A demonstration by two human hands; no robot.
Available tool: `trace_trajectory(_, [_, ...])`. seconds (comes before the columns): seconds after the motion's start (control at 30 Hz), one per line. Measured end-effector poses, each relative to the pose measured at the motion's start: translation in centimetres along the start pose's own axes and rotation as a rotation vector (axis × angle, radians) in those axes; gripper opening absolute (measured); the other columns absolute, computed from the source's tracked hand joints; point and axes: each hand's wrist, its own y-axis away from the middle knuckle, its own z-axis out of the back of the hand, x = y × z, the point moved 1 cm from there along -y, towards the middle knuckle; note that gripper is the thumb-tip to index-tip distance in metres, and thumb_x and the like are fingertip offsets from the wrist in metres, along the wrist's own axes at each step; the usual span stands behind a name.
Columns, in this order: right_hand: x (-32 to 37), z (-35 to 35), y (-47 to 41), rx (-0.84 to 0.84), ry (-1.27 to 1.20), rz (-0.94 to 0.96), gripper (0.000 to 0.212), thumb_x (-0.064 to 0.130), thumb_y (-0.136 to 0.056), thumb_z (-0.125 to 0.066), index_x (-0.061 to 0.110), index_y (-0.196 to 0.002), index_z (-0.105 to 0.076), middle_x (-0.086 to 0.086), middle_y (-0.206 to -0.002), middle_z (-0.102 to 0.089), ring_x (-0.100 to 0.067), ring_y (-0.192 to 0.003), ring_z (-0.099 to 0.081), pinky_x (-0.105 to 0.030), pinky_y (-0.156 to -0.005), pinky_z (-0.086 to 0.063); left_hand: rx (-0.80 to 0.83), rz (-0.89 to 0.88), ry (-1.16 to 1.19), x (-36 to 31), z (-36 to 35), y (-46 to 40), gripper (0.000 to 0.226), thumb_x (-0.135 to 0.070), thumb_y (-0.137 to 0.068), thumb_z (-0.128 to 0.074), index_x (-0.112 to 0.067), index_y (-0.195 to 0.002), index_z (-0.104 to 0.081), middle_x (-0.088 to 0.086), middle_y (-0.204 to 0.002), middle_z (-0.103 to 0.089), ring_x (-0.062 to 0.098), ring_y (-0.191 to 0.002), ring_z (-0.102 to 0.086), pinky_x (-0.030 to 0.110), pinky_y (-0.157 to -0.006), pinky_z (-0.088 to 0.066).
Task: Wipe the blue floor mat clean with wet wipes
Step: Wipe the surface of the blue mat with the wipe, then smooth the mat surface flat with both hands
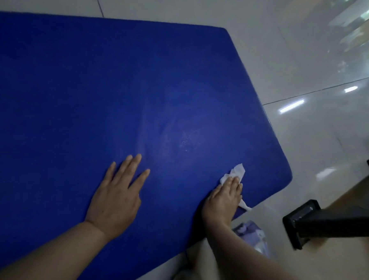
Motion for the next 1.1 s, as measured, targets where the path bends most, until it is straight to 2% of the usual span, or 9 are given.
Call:
trace_trajectory(0.13, [2.9,-1.2,4.3,0.064,-0.207,0.201,0.045,0.011,-0.103,-0.028,0.007,-0.147,-0.031,-0.004,-0.159,-0.015,-0.018,-0.147,-0.006,-0.021,-0.114,0.002,0.082,0.052,-0.031,2.5,1.5,3.8,0.068,-0.010,-0.067,-0.078,-0.007,-0.131,-0.056,0.018,-0.150,-0.034,0.018,-0.148,0.002,0.040,-0.116,-0.006])
trace_trajectory(0.2, [4.7,-1.3,6.0,0.128,-0.317,0.219,0.043,0.017,-0.104,-0.028,0.010,-0.145,-0.034,0.002,-0.158,-0.020,-0.013,-0.146,-0.008,-0.016,-0.111,-0.002,0.104,0.104,-0.038,3.3,2.6,5.0,0.071,-0.008,-0.062,-0.081,-0.005,-0.128,-0.058,0.019,-0.147,-0.037,0.021,-0.147,-0.008,0.039,-0.115,-0.006])
trace_trajectory(0.27, [6.2,-1.0,7.2,0.120,-0.452,0.136,0.042,0.021,-0.104,-0.030,0.009,-0.144,-0.037,0.002,-0.155,-0.027,-0.014,-0.144,-0.020,-0.016,-0.107,-0.014,0.123,0.165,-0.031,4.0,3.8,6.0,0.069,-0.006,-0.059,-0.083,-0.004,-0.125,-0.061,0.020,-0.145,-0.041,0.027,-0.138,-0.027,0.038,-0.114,-0.006])
trace_trajectory(0.4, [7.5,0.3,7.7,-0.027,-0.640,-0.188,0.041,0.028,-0.102,-0.038,0.001,-0.132,-0.046,-0.009,-0.135,-0.047,-0.026,-0.116,-0.049,-0.027,-0.090,-0.031,0.116,0.250,-0.035,5.7,5.9,7.6,0.066,-0.005,-0.058,-0.083,-0.006,-0.122,-0.064,0.020,-0.143,-0.044,0.028,-0.133,-0.032,0.036,-0.114,-0.006])
trace_trajectory(0.63, [6.4,1.0,7.9,-0.001,-0.391,-0.306,0.010,-0.003,-0.093,-0.047,-0.005,-0.102,-0.052,-0.016,-0.132,-0.036,-0.030,-0.090,-0.048,-0.034,-0.077,-0.038,0.044,0.325,-0.057,7.7,9.0,8.7,0.064,-0.005,-0.062,-0.081,-0.006,-0.123,-0.063,0.019,-0.144,-0.043,0.026,-0.134,-0.030,0.033,-0.114,-0.005])
trace_trajectory(0.8, [7.0,2.1,9.2,0.073,-0.418,-0.171,0.016,-0.011,-0.089,-0.040,0.004,-0.088,-0.044,-0.008,-0.119,-0.050,-0.026,-0.100,-0.051,-0.031,-0.078,-0.035,0.069,0.339,-0.096,8.6,12.4,9.9,0.062,-0.011,-0.068,-0.080,-0.010,-0.127,-0.061,0.015,-0.147,-0.039,0.024,-0.138,-0.029,0.037,-0.118,-0.017])
trace_trajectory(0.9, [9.5,3.4,10.9,0.239,-0.438,0.041,0.030,-0.011,-0.088,-0.038,0.013,-0.100,-0.051,-0.001,-0.111,-0.055,-0.019,-0.101,-0.053,-0.029,-0.079,-0.041,0.076,0.355,-0.089,7.8,15.0,10.3,0.058,-0.018,-0.096,-0.049,-0.018,-0.149,-0.028,0.006,-0.159,-0.001,0.015,-0.145,0.005,0.034,-0.116,0.004])
trace_trajectory(0.97, [11.6,4.3,12.3,0.322,-0.318,0.265,0.027,-0.004,-0.092,-0.041,0.012,-0.107,-0.057,0.001,-0.101,-0.052,-0.021,-0.097,-0.056,-0.024,-0.073,-0.039,0.109,0.372,-0.098,7.2,16.7,10.4,0.056,-0.020,-0.101,-0.033,-0.021,-0.153,-0.013,0.003,-0.160,0.010,0.014,-0.145,0.015,0.031,-0.112,0.016])
trace_trajectory(1.1, [15.5,6.2,15.9,0.489,0.059,0.625,0.012,0.005,-0.096,-0.042,0.015,-0.097,-0.049,-0.004,-0.108,-0.050,-0.018,-0.084,-0.048,-0.023,-0.067,-0.034,0.171,0.418,-0.103,5.7,19.1,11.9,0.055,-0.017,-0.102,-0.030,-0.020,-0.154,-0.012,0.004,-0.161,0.005,0.017,-0.148,0.009,0.032,-0.113,0.013])
